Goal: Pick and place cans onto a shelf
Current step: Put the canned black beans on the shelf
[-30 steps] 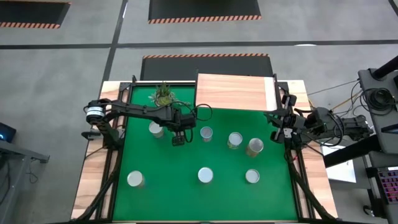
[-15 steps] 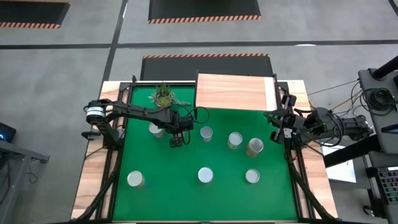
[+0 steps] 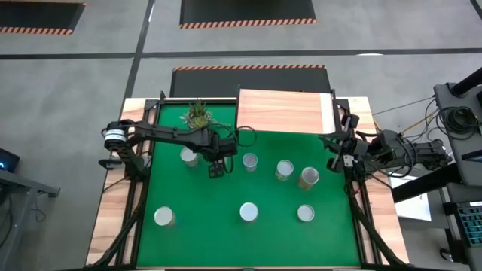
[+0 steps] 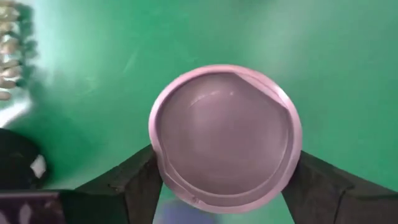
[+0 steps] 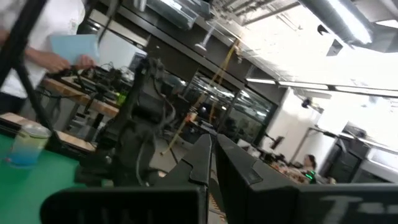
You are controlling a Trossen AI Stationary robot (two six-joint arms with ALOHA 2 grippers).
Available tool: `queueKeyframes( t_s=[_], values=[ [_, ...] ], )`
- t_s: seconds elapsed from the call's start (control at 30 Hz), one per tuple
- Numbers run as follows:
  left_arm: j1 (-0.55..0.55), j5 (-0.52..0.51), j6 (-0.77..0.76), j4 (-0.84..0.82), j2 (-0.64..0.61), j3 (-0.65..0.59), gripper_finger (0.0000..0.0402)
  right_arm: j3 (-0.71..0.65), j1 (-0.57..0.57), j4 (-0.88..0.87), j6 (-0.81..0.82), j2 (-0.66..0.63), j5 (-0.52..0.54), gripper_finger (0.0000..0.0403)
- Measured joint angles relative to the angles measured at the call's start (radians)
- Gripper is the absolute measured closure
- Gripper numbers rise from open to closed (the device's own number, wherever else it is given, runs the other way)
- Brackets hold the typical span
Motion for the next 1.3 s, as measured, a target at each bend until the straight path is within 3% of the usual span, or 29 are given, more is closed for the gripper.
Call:
queueKeyframes(
  t_s=[0.1,0.2,0.33,0.43,0.5,0.6,0.73,0.9,1.3],
  values=[
    [-0.025,0.071,-0.041,-0.093,0.000,0.129,0.0134,0.000,0.000,-0.004,0.000,0.000,0.038,0.0390],
    [-0.064,0.066,-0.014,-0.147,0.000,0.277,0.0125,0.000,0.000,-0.004,0.000,0.000,0.042,0.0390],
    [-0.077,-0.039,0.078,-0.149,-0.001,0.459,0.0127,0.000,0.000,-0.003,0.000,0.000,0.042,0.0390],
    [-0.044,-0.143,0.121,-0.121,0.006,0.579,0.0127,0.000,0.000,-0.002,0.004,0.000,0.042,0.0390],
    [-0.009,-0.159,0.130,-0.107,0.022,0.655,0.0127,0.000,0.000,-0.002,0.005,0.000,0.042,0.0390],
    [0.050,-0.157,0.122,-0.085,0.067,0.762,0.0127,0.000,0.000,-0.001,0.005,0.000,0.042,0.0390],
    [0.129,-0.070,0.118,-0.120,0.160,0.909,0.0127,0.000,0.000,-0.002,0.003,-0.001,0.042,0.0390],
    [0.191,-0.002,0.114,-0.250,0.325,1.089,0.0127,0.000,0.000,-0.012,0.002,-0.002,0.042,0.0390],
    [0.208,-0.042,0.118,-0.306,0.413,1.043,0.0125,0.000,0.000,-0.031,-0.009,-0.002,0.104,0.0390]
  ],
)
